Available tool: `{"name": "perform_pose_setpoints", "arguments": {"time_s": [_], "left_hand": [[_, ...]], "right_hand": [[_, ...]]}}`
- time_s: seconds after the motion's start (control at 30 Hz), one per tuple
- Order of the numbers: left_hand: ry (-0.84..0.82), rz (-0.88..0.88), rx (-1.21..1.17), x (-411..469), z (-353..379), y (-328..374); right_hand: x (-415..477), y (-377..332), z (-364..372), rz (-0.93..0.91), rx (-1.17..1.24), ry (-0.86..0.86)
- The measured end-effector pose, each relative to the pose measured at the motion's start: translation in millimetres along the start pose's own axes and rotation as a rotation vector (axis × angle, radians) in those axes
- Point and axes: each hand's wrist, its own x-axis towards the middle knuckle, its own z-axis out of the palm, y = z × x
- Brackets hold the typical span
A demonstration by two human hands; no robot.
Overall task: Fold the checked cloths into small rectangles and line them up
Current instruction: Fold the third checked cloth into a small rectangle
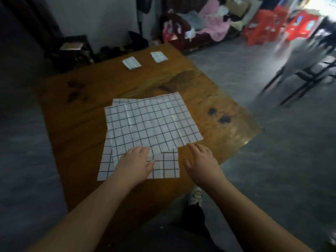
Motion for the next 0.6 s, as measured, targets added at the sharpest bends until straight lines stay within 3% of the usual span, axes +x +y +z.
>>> {"name": "perform_pose_setpoints", "arguments": {"time_s": [0.23,0.6], "left_hand": [[-0.026,-0.196,-0.129,65.0,15.1,37.8],[-0.225,-0.396,-0.207,144.6,61.8,105.2]], "right_hand": [[133.7,44.3,-14.7,-0.179,-0.033,-0.188],[284.5,108.3,-0.1,-0.444,-0.28,-0.444]]}}
